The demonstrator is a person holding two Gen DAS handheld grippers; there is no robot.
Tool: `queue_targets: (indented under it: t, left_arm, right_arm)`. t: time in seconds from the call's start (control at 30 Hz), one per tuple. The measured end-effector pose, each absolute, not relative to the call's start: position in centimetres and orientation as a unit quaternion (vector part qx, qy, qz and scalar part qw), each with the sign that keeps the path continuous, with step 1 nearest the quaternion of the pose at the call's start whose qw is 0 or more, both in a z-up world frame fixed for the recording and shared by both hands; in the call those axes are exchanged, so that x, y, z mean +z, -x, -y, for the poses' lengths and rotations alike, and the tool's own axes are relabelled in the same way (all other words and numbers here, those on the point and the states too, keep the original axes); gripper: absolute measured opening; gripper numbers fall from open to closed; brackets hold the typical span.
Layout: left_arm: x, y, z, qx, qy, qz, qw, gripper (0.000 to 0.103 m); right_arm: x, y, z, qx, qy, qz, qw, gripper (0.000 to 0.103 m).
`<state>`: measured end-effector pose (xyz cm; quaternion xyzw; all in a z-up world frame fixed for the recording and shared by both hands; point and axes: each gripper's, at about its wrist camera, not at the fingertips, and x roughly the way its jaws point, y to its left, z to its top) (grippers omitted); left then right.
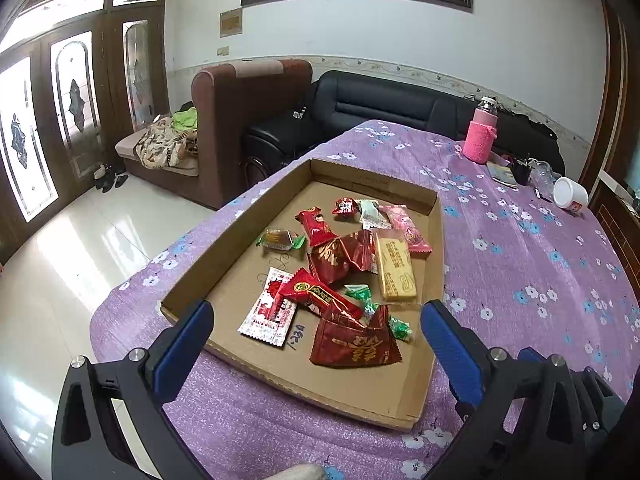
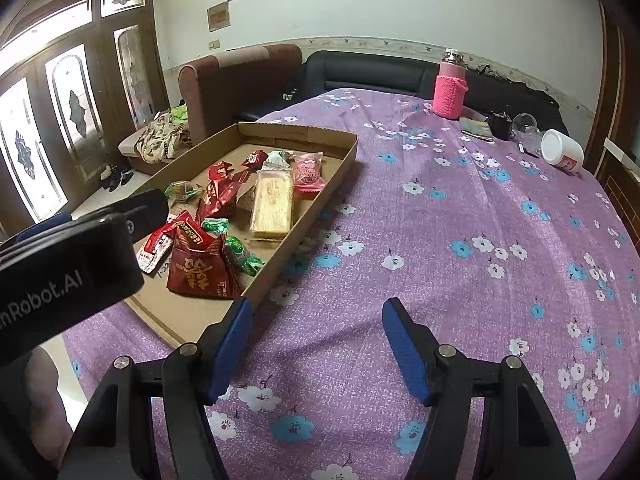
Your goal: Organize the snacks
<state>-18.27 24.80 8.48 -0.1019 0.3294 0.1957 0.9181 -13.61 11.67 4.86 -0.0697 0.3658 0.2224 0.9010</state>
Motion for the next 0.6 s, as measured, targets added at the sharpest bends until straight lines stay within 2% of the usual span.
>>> queue_targets:
  t: [0.6]
  left_arm:
    - [8.05, 18.08, -24.99, 0.191, 0.108, -0.337, 0.916, 0.103]
  right_arm:
    - [4.78, 13.53, -12.08, 0.220, 0.079, -0.368, 0.900, 0.072]
